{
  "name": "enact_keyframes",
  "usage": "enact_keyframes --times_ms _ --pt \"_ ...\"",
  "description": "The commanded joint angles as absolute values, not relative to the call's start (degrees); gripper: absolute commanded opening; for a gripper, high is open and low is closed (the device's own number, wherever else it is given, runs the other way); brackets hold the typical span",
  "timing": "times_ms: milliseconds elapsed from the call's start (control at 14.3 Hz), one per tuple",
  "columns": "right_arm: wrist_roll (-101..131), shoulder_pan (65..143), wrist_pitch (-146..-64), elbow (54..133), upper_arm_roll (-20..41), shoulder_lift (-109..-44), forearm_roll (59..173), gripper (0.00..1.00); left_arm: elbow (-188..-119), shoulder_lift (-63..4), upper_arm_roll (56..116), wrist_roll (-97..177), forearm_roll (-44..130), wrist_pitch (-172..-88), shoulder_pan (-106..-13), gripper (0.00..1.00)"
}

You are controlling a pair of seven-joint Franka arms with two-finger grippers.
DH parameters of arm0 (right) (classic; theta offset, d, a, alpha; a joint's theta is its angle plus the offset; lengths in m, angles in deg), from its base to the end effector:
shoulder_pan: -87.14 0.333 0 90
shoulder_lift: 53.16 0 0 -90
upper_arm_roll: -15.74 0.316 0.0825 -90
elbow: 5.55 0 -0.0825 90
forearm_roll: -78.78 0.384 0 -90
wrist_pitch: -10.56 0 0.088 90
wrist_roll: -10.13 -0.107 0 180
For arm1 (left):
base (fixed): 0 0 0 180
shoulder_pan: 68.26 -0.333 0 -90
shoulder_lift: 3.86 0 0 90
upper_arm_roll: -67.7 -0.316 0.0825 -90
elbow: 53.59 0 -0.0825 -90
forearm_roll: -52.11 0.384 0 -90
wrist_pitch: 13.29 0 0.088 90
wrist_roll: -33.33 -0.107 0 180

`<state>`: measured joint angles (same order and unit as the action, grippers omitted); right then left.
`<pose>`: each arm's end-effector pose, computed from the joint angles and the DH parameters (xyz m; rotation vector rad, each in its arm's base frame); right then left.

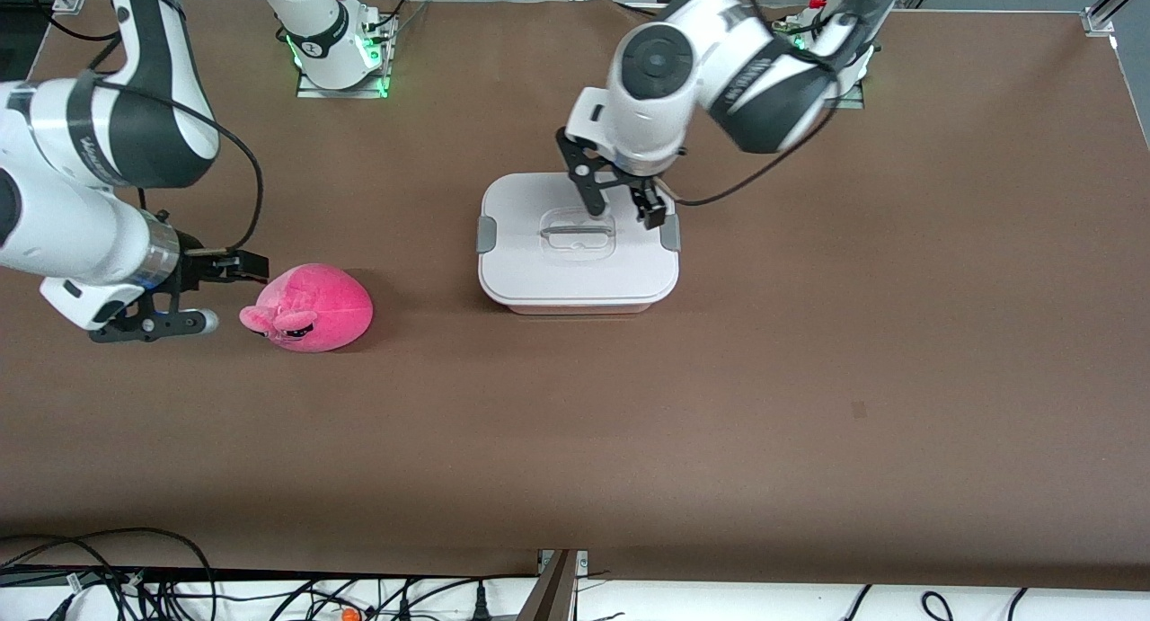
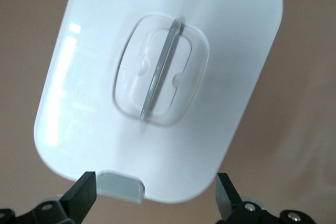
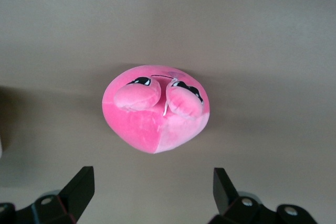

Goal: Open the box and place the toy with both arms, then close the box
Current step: 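Reach the left gripper to the lid handle while the right gripper reaches the toy, then grasp the lid handle with the left gripper while the right gripper grasps the toy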

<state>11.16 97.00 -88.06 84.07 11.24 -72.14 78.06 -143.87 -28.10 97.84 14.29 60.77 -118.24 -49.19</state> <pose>0.6359 0.0640 0.4407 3.0804 0.1797 -0.2655 0.4680 -0.4584 0.4133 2.5491 -1.7648 -0.1887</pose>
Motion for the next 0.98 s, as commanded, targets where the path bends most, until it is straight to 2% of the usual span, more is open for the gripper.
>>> enact_keyframes --times_ms 0,280,350,420,560,630,700,770,911 --pt "11.1 97.0 -92.5 90.2 11.4 -70.7 78.6 1.00 -142.3 -32.2 97.6 13.2 64.6 -122.3 -48.0 1.00" --pt "11.0 96.9 -102.0 99.3 11.4 -69.8 80.5 1.00 -142.3 -35.6 97.4 12.5 65.5 -126.2 -47.5 0.99" --pt "11.0 97.0 -103.7 100.7 11.3 -69.8 81.2 1.00 -142.3 -35.9 97.5 12.3 67.0 -126.3 -47.1 0.79" --pt "11.0 97.0 -105.6 102.5 11.3 -69.8 82.0 1.00 -142.3 -36.3 97.6 12.5 67.7 -126.4 -46.6 0.67" --pt "11.0 97.0 -109.0 105.1 11.4 -69.7 82.0 0.99 -142.2 -36.9 97.4 12.7 67.6 -126.6 -46.7 0.65" --pt "11.0 97.0 -110.5 106.0 11.4 -69.9 82.1 0.99 -142.2 -37.1 97.4 12.6 67.6 -127.2 -46.8 0.47" --pt "11.0 97.0 -112.5 106.9 11.4 -70.1 82.1 0.98 -142.2 -37.0 97.4 12.7 67.7 -127.4 -46.7 0.23" --pt "11.2 97.0 -114.0 107.3 11.4 -70.4 82.0 0.97 -142.2 -37.1 97.3 12.9 67.9 -127.4 -46.6 0.20" --pt "11.7 96.9 -115.4 107.5 11.4 -71.3 82.0 0.85 -142.0 -36.7 97.5 12.8 68.7 -127.3 -46.4 0.14"
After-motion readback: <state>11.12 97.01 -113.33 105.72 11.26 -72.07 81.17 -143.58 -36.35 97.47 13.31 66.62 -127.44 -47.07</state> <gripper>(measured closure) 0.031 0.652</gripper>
